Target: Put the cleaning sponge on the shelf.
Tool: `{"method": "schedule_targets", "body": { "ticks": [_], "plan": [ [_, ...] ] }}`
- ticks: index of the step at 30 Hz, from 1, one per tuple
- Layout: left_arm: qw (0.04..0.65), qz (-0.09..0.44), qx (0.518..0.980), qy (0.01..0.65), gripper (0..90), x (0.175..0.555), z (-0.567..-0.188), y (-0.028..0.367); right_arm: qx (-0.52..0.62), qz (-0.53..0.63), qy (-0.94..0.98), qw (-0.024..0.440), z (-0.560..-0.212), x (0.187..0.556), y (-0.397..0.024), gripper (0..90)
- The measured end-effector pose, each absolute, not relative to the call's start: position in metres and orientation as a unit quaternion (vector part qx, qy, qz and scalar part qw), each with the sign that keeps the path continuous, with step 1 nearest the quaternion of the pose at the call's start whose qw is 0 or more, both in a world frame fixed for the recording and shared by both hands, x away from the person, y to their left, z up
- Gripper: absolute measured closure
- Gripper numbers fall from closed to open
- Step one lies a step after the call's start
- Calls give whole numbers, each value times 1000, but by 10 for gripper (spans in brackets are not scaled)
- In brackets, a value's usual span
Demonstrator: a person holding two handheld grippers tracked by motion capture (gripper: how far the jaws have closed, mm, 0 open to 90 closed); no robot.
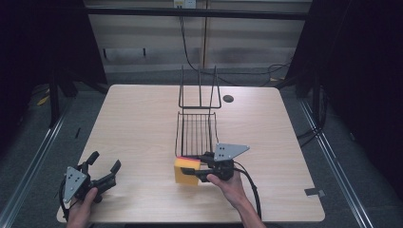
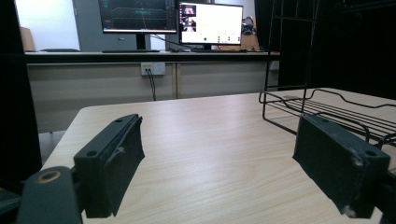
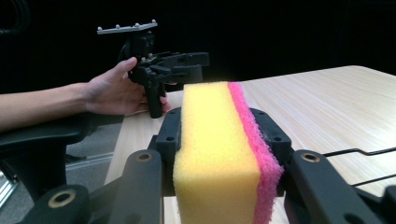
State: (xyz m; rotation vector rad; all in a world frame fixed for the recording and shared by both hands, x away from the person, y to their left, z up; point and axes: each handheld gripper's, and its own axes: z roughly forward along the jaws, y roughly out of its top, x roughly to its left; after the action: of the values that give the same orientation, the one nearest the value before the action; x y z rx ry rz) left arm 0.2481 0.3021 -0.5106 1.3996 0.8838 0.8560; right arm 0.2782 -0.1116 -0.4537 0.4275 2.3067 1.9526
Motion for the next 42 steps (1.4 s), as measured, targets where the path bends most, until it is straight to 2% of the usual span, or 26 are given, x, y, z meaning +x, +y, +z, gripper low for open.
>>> {"method": "schedule_targets", "body": {
  "ticks": [17,30,42],
  "plan": [
    [596,369,603,381,155,248,-511,302,138,646,749,53,-438,288,-120,609],
    [597,369,603,381,155,248,-511,302,128,648,748,61,-413,306,-127,609],
    [597,368,603,381,156,248,-511,302,131,646,748,75,-410,328,-132,609]
  ]
}}
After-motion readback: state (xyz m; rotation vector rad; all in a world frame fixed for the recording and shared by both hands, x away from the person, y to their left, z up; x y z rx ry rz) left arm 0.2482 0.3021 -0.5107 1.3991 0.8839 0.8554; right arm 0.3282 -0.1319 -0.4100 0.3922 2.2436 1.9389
